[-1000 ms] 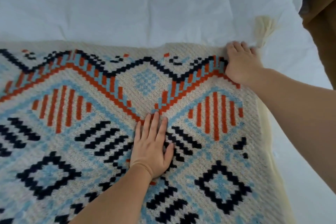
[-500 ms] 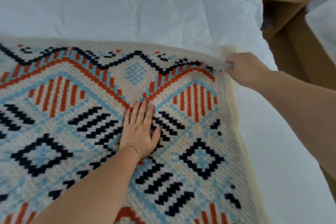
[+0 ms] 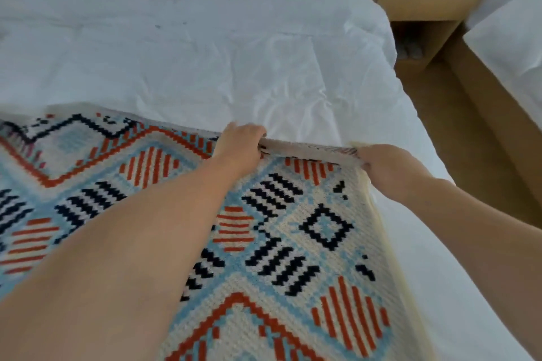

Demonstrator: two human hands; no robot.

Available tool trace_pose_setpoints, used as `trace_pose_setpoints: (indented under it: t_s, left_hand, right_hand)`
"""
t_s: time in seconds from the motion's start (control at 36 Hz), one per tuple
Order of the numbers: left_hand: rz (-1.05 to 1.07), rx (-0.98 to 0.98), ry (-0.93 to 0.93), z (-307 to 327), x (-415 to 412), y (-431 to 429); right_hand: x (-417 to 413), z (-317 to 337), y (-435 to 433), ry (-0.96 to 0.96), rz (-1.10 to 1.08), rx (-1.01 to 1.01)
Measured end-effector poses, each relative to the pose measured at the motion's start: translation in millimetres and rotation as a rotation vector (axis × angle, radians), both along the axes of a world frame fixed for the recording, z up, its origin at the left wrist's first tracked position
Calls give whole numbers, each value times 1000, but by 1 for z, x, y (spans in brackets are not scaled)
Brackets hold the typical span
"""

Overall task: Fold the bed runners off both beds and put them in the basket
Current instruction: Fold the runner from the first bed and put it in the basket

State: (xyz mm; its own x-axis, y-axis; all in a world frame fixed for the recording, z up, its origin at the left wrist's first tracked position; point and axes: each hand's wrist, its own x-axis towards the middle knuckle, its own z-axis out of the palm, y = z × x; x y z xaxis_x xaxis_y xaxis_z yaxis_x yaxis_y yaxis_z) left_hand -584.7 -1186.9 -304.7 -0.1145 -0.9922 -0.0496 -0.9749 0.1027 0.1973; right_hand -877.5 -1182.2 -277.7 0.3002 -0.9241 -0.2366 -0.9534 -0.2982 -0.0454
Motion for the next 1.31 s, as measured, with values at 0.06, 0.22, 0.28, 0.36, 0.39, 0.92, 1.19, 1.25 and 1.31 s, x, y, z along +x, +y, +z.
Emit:
trace_pose_setpoints:
  t_s: [0.06, 0.22, 0.28, 0.36, 0.39, 0.92, 1.19, 1.25, 1.31]
  left_hand:
    - [25, 84, 52, 2, 9, 15]
    - [69, 273, 147, 9, 35, 71]
    - [61, 306, 126, 11, 40, 94]
    - [50, 311, 109, 15, 41, 127]
    - [47, 313, 104, 19, 40, 139]
    - [98, 360, 124, 66, -37, 316]
    - [80, 340, 167, 47, -69, 380]
    - [80, 364, 157, 36, -70, 389]
    - [90, 390, 156, 24, -71, 400]
  right_hand:
    - [-3, 3, 5, -17, -11, 3]
    - [-6, 17, 31, 40, -96, 58]
    - [-9, 18, 47, 27, -127, 84]
    - [-14, 20, 75, 20, -136, 115]
    - [-16, 21, 83, 22, -120, 120]
    - [-85, 58, 223, 151, -7, 138]
    - [-139, 38, 281, 195, 125, 169]
    - [-142, 24, 296, 205, 131, 183]
    - [-140, 11, 312, 208, 148, 203]
